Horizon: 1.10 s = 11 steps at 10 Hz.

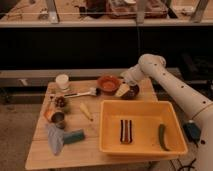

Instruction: Wipe tray with brush

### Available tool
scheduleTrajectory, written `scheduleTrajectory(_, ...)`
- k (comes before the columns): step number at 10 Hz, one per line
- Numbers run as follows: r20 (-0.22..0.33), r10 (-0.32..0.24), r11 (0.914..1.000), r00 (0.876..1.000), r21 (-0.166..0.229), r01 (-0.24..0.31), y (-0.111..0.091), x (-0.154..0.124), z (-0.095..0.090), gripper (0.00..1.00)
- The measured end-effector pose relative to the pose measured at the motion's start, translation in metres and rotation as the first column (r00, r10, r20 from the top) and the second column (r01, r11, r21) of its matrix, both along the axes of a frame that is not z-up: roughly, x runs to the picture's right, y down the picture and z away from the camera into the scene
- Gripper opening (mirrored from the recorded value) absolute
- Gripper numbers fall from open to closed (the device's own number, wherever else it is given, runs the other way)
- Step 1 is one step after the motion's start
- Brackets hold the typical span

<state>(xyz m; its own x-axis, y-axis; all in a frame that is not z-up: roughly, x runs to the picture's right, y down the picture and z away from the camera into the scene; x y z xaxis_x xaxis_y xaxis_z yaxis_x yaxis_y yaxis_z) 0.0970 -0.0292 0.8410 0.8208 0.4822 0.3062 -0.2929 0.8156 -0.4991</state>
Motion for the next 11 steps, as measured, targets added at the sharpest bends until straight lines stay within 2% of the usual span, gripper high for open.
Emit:
scheduleTrajectory(2, -0.020, -0.027, 0.9995, 0.999, 0.018, 0.027, -0.005, 0.000, 0.000, 0.80)
scheduleTrajectory(3, -0.042, -0.078, 0.9952, 0.996, 0.055, 0.081, -0.017, -0.012, -0.001, 0.80)
scheduleTrajectory(4, -0.051, -0.129, 0.9863, 0.990, 0.097, 0.133, -0.027, -0.027, -0.003, 0.80)
scheduleTrajectory(5, -0.063, -0.184, 0.9691, 0.981, 0.155, 0.192, -0.038, -0.044, -0.006, 0.80)
scheduleTrajectory(6, -0.065, -0.213, 0.9571, 0.975, 0.186, 0.222, -0.043, -0.056, -0.008, 0.80)
scheduleTrajectory(7, -0.072, -0.229, 0.9497, 0.971, 0.202, 0.239, -0.046, -0.059, -0.009, 0.80)
scheduleTrajectory(11, -0.072, -0.231, 0.9492, 0.970, 0.202, 0.241, -0.046, -0.058, -0.009, 0.80)
